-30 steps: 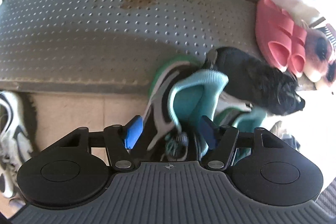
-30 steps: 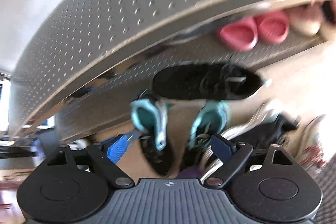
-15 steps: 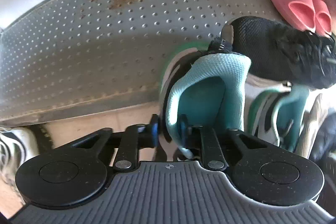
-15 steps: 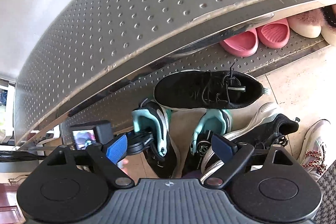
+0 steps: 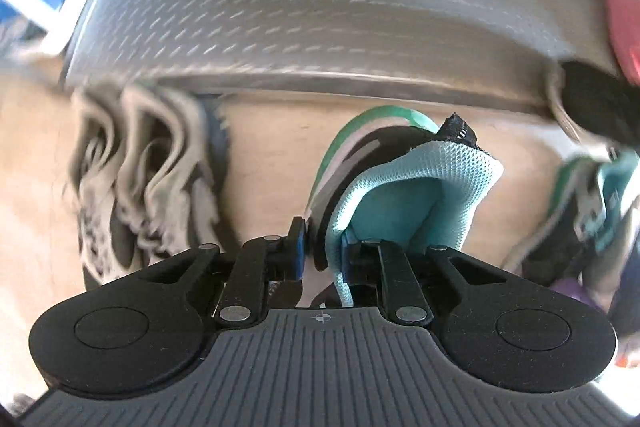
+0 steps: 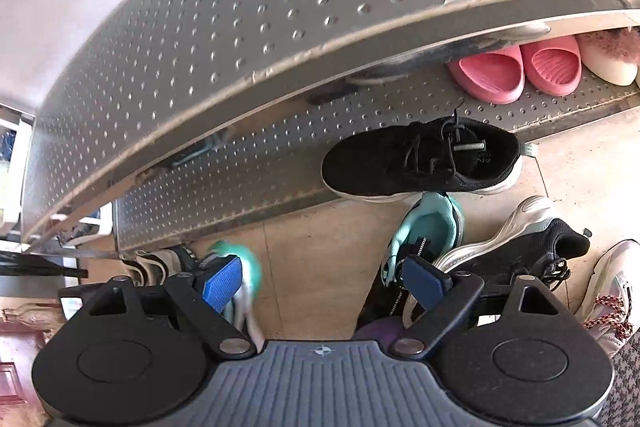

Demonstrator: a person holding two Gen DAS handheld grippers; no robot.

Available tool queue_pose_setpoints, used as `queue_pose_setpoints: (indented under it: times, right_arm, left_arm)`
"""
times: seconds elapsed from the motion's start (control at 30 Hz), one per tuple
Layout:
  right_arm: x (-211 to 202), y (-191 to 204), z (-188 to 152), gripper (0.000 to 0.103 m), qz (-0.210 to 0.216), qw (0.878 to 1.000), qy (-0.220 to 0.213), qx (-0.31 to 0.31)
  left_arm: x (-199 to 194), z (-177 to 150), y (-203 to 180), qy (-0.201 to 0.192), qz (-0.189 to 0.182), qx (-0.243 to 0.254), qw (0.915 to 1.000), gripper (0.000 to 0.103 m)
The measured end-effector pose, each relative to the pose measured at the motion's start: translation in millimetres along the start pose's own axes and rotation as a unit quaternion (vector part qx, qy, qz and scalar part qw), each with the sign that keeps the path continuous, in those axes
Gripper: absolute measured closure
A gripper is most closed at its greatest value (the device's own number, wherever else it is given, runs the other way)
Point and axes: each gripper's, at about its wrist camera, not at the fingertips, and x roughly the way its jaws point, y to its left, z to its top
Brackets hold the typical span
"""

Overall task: Organize scattered shoes
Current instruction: 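Carry the teal-lined sneaker with the left gripper and set it beside the white sneakers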

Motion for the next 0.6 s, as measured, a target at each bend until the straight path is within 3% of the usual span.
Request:
queue_pose_setpoints:
  times: [0.07,0.13,0.2,0.3,0.47,0.6]
  right_arm:
    - [3,-1,-1,0.014,-0.007,1.0,0.002,-0.002]
    - [5,-2,0,0.014,-0.007,1.0,0.005,-0.001]
    - [6,-2,0,0.014,-0.007,1.0,0.008,0.001]
    - [4,2,3,0.014,-0.003,1.0,0.01,-0.003]
    - [0,13,2,0.014,0.012,1.0,0.008,-0.018]
    - [1,16,-2,0.013,0.013,0.999,0.014,-0.027]
  left_arm:
    - [9,10,17,0.016,0.021,-0.021,0.9994,0.069]
    - [6,17,23,0.015,0.049,-0.025,0.9984,0.041]
    - [-5,19,23,-0.003,0.067,-0.011,0.9977,0.035]
    - [-18,16,20,-0.02,0.065,0.0,0.9977,0.035]
    - [-22,7,18,-0.029,-0.023,-0.001,0.9993,0.044]
    - [-8,10,-1,-0.025,-0.04,0.038,0.9982,0.045]
